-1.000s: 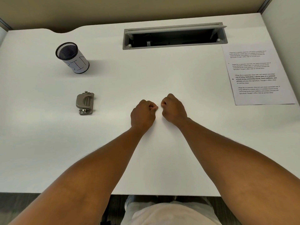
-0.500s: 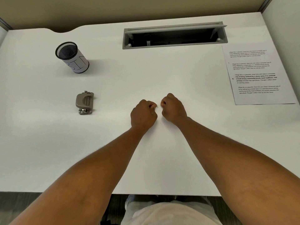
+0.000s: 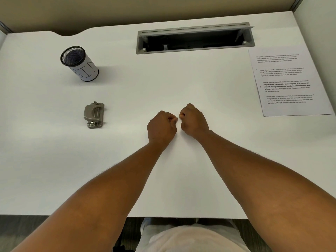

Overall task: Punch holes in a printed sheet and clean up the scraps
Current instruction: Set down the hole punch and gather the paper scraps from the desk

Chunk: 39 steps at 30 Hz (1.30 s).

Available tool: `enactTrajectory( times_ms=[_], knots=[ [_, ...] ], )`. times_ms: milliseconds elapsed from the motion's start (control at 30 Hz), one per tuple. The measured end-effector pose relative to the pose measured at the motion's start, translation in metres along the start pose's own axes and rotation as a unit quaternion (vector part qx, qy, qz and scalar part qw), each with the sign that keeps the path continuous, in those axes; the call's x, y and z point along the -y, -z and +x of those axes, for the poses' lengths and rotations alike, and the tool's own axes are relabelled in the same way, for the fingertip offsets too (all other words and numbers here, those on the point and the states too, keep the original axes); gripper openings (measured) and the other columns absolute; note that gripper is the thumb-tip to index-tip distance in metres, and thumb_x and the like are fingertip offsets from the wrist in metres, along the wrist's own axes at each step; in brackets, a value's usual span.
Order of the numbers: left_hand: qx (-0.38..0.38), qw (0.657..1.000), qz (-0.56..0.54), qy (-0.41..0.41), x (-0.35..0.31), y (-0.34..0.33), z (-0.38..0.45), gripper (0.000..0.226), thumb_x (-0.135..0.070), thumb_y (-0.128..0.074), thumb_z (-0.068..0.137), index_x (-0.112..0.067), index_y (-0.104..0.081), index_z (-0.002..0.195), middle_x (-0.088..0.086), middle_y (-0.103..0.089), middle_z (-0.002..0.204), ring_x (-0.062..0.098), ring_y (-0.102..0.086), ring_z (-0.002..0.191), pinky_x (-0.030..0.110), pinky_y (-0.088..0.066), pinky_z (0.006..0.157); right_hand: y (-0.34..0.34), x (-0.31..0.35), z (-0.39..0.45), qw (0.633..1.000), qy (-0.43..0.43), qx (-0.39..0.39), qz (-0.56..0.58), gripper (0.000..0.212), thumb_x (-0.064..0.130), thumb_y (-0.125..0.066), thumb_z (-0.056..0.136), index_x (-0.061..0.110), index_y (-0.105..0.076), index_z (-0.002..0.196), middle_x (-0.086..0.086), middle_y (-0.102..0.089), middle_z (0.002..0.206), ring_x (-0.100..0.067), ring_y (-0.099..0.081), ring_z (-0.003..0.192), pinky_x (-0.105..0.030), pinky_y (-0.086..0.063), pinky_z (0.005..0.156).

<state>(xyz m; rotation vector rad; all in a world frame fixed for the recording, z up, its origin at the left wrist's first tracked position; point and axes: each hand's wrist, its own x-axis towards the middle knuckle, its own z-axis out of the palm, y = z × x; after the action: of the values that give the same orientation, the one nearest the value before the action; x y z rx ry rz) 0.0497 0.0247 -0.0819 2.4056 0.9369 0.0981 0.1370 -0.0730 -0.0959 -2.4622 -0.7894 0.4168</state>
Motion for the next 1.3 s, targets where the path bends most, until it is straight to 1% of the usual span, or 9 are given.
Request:
enactTrajectory(
  times_ms=[167, 333, 533, 633, 767, 867, 1033, 1167, 1300],
  knots=[
    [0.007, 0.999, 0.031, -0.002, -0.006, -0.002, 0.000, 0.013, -0.027, -0.056, 0.095, -0.022, -0.068, 0.096, -0.005, -0.065, 0.104, 0.020, -0.064, 0.087, 0.028, -0.040, 0.070, 0.000, 0.000, 0.000, 1.000, 0.001, -0.001, -0.004, 0.014, 0.000, -0.050, 0.083, 0.006, -0.062, 0.085, -0.009, -0.056, 0.098, -0.027, -0.056, 0.078, -0.029, -0.035, 0.064],
    [0.030, 0.998, 0.056, -0.003, -0.012, -0.004, -0.001, 0.015, -0.014, -0.055, 0.090, -0.018, -0.067, 0.099, -0.002, -0.060, 0.108, 0.022, -0.064, 0.082, 0.029, -0.044, 0.068, -0.001, 0.002, 0.000, 1.000, -0.005, -0.005, -0.003, 0.014, 0.000, -0.049, 0.082, 0.006, -0.061, 0.085, -0.008, -0.056, 0.098, -0.025, -0.053, 0.075, -0.030, -0.035, 0.064],
    [0.048, 0.997, 0.052, -0.004, -0.010, -0.005, 0.000, 0.014, -0.014, -0.052, 0.092, -0.015, -0.061, 0.103, 0.002, -0.057, 0.111, 0.023, -0.058, 0.075, 0.030, -0.039, 0.065, 0.000, 0.001, -0.001, 1.000, -0.008, -0.001, 0.008, 0.014, -0.002, -0.049, 0.080, 0.006, -0.060, 0.083, -0.009, -0.055, 0.098, -0.025, -0.050, 0.073, -0.030, -0.035, 0.064],
    [0.027, 0.999, 0.036, 0.015, -0.001, -0.005, -0.004, 0.014, -0.014, -0.048, 0.095, -0.015, -0.058, 0.104, 0.002, -0.054, 0.111, 0.020, -0.051, 0.070, 0.030, -0.036, 0.063, 0.000, 0.001, -0.001, 1.000, -0.015, 0.001, 0.009, 0.016, -0.003, -0.047, 0.079, 0.010, -0.056, 0.079, -0.008, -0.054, 0.098, -0.022, -0.046, 0.071, -0.029, -0.036, 0.064],
    [0.007, 0.998, -0.008, 0.059, 0.009, 0.001, -0.004, 0.020, -0.005, -0.046, 0.090, -0.016, -0.057, 0.102, 0.000, -0.053, 0.111, 0.021, -0.051, 0.070, 0.030, -0.036, 0.063, 0.000, 0.003, -0.003, 1.000, -0.016, -0.006, 0.013, 0.018, -0.003, -0.044, 0.079, 0.010, -0.056, 0.079, -0.008, -0.053, 0.098, -0.023, -0.047, 0.074, -0.031, -0.039, 0.065],
    [0.000, 0.996, -0.029, 0.083, 0.012, 0.006, -0.001, 0.021, -0.007, -0.044, 0.091, -0.017, -0.057, 0.103, -0.001, -0.053, 0.114, 0.022, -0.051, 0.072, 0.031, -0.037, 0.065, -0.001, 0.004, -0.004, 1.000, -0.019, -0.002, 0.025, 0.021, -0.004, -0.043, 0.077, 0.015, -0.050, 0.075, -0.006, -0.053, 0.097, -0.025, -0.051, 0.077, -0.030, -0.037, 0.064],
    [0.002, 0.996, -0.034, 0.083, 0.017, 0.008, 0.000, 0.021, -0.007, -0.044, 0.091, -0.018, -0.057, 0.102, -0.002, -0.053, 0.114, 0.022, -0.052, 0.071, 0.030, -0.036, 0.064, -0.005, 0.006, -0.003, 1.000, -0.013, 0.005, 0.019, 0.018, 0.001, -0.047, 0.083, 0.011, -0.061, 0.081, -0.004, -0.055, 0.095, -0.025, -0.054, 0.077, -0.030, -0.039, 0.064],
    [0.000, 0.995, -0.045, 0.088, 0.017, 0.008, -0.001, 0.020, -0.008, -0.044, 0.092, -0.019, -0.057, 0.102, -0.002, -0.053, 0.114, 0.021, -0.053, 0.073, 0.030, -0.037, 0.066, -0.005, 0.008, -0.001, 1.000, -0.007, 0.000, 0.028, 0.016, 0.006, -0.051, 0.085, 0.010, -0.067, 0.082, -0.004, -0.057, 0.093, -0.026, -0.058, 0.080, -0.037, -0.049, 0.069],
    [-0.004, 0.995, -0.047, 0.087, 0.018, 0.008, -0.001, 0.018, -0.010, -0.044, 0.093, -0.019, -0.057, 0.101, -0.002, -0.053, 0.113, 0.021, -0.053, 0.073, 0.030, -0.037, 0.066, -0.003, 0.009, -0.001, 1.000, 0.027, 0.007, -0.008, 0.016, 0.013, -0.055, 0.089, 0.009, -0.070, 0.089, -0.006, -0.059, 0.096, -0.027, -0.058, 0.084, -0.035, -0.048, 0.070]
  ],
)
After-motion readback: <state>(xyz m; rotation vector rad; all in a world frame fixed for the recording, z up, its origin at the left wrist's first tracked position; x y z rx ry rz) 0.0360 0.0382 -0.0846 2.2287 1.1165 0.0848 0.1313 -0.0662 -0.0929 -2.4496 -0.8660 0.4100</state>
